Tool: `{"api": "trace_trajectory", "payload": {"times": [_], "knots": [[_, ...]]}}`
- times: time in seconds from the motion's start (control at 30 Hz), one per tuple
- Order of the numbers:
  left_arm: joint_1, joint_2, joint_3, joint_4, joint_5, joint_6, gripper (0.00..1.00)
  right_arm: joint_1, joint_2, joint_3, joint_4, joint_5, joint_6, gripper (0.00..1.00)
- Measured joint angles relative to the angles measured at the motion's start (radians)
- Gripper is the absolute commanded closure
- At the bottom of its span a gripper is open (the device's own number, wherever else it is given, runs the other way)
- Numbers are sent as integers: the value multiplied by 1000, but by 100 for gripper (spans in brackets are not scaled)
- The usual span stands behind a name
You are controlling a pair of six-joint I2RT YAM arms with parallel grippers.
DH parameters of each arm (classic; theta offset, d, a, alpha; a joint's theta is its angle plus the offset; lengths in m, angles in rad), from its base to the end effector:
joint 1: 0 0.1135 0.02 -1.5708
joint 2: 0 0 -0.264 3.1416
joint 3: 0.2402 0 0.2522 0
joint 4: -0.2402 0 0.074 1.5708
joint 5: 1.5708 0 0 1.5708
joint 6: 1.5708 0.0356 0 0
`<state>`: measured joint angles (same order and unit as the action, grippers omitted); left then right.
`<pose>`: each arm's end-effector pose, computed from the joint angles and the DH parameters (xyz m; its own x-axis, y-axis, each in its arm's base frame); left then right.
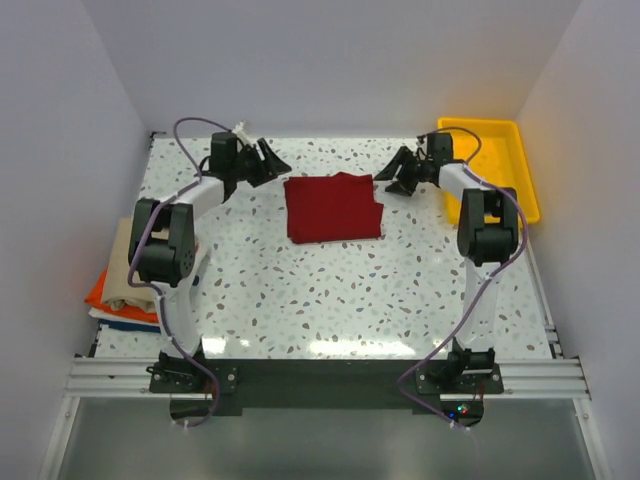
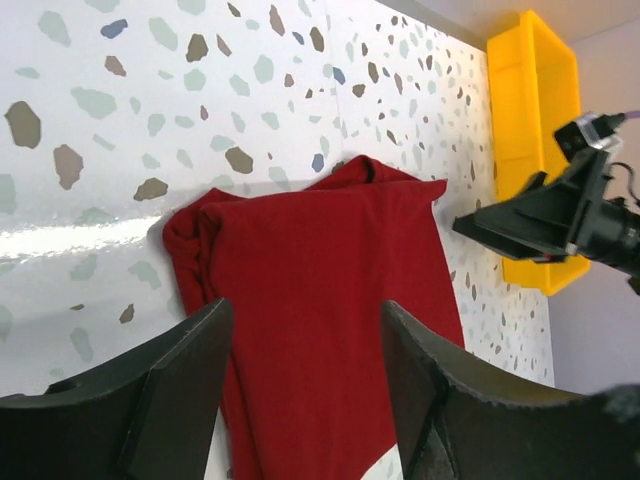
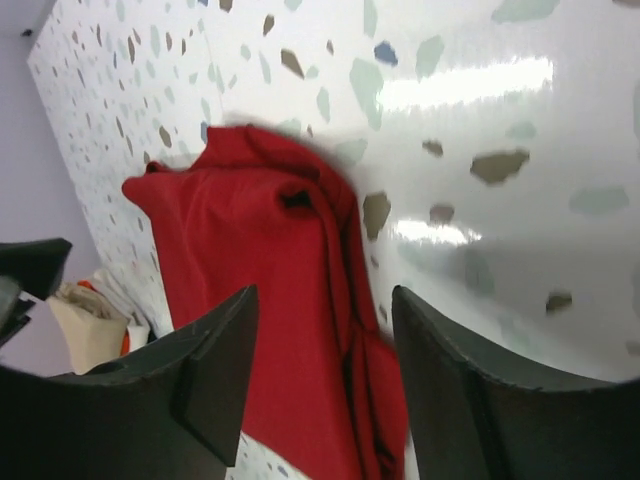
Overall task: Fold and stack the t-shirts
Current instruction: Fold the tshirt
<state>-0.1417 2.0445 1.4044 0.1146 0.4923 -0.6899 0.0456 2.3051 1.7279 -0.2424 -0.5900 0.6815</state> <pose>0.4569 -0.0822 0.1974 -0.7199 -0.4639 -0.5163 0.0921 0.6734 -0.7335 0.5042 0.0428 0.1504 -0.8298 0.4861 -0.2739 0.1359 0.6522 0.7458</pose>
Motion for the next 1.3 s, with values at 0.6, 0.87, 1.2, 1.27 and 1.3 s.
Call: {"api": "trace_trajectory", "payload": {"times": [0.6, 0.87, 1.2, 1.27, 1.3], "knots": [[-74, 37, -7, -286, -139, 92, 25, 95, -283, -301, -134, 255, -206, 31], [-138, 44, 12, -304, -249, 79, 34, 128, -281, -306, -138, 286, -212, 32], [-215, 74, 37, -306, -323, 3, 72, 134, -255, -301, -135, 285, -209, 32], [-221, 76, 37, -310, -331, -20, 93, 136, -249, -293, -132, 285, -208, 32], [-225, 76, 36, -312, -335, -33, 98, 138, -247, -290, -130, 285, -208, 32]]}}
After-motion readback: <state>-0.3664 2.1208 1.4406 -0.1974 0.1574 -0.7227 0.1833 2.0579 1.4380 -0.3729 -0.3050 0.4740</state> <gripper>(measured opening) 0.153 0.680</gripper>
